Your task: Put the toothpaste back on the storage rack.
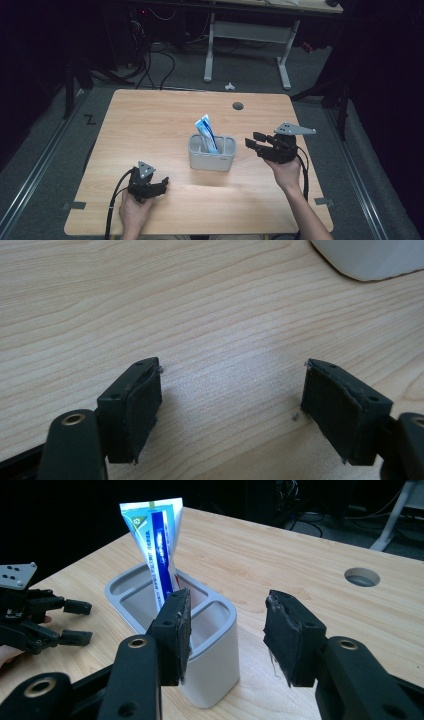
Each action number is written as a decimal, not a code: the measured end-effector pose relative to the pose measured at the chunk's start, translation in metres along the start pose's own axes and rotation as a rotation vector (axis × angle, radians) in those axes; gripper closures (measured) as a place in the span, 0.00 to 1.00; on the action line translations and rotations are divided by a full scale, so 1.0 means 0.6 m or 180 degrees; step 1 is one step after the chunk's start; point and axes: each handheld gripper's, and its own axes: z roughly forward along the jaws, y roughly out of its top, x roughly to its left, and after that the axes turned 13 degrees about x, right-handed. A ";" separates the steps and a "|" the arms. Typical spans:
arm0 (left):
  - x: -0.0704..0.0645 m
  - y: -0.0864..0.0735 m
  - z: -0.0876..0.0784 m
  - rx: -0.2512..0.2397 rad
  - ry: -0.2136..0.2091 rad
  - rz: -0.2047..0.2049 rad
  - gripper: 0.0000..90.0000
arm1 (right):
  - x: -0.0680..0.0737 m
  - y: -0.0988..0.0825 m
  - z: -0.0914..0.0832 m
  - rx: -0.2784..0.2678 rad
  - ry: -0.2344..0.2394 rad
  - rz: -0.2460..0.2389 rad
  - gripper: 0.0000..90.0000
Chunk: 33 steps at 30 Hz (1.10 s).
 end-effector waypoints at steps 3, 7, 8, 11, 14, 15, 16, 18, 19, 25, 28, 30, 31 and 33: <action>0.000 0.000 0.000 0.0001 0.0000 0.0001 0.27 | -0.003 -0.003 -0.003 -0.0013 0.0005 0.0024 0.59; 0.000 0.000 0.000 0.0000 0.0000 0.0000 0.27 | -0.009 -0.009 -0.008 -0.0037 -0.0002 0.0064 0.59; 0.000 0.000 0.000 0.0000 0.0000 0.0001 0.27 | -0.010 -0.010 -0.008 -0.0037 -0.0007 0.0072 0.59; 0.000 0.000 0.000 0.0000 0.0000 0.0001 0.27 | -0.012 -0.013 -0.009 -0.0040 -0.0005 0.0093 0.59; 0.000 0.000 0.000 0.0000 0.0000 0.0001 0.27 | -0.015 -0.018 -0.011 -0.0050 -0.0008 0.0113 0.59; 0.000 0.000 0.000 0.0000 0.0000 0.0000 0.27 | -0.016 -0.020 -0.012 -0.0054 -0.0010 0.0122 0.59; 0.000 0.000 0.000 0.0000 0.0000 0.0000 0.27 | -0.017 -0.021 -0.013 -0.0057 -0.0008 0.0132 0.59; 0.000 0.000 0.000 0.0000 0.0000 0.0001 0.27 | -0.023 -0.027 -0.016 -0.0069 -0.0013 0.0176 0.59; 0.000 0.000 0.000 0.0000 0.0000 0.0001 0.27 | -0.025 -0.028 -0.017 -0.0082 -0.0017 0.0187 0.59; 0.000 0.000 0.000 0.0000 0.0000 0.0000 0.27 | -0.033 -0.037 -0.021 -0.0101 -0.0032 0.0239 0.59; 0.000 0.000 0.000 -0.0001 0.0000 0.0000 0.27 | -0.038 -0.045 -0.022 -0.0106 -0.0044 0.0276 0.59; 0.000 0.000 0.000 0.0000 0.0001 -0.0001 0.27 | -0.040 -0.047 -0.023 -0.0108 -0.0052 0.0288 0.59; 0.000 0.000 0.000 0.0000 0.0002 -0.0002 0.27 | -0.043 -0.052 -0.023 -0.0121 -0.0051 0.0318 0.59; 0.000 0.000 0.000 0.0000 0.0002 -0.0003 0.27 | -0.044 -0.054 -0.023 -0.0132 -0.0059 0.0330 0.59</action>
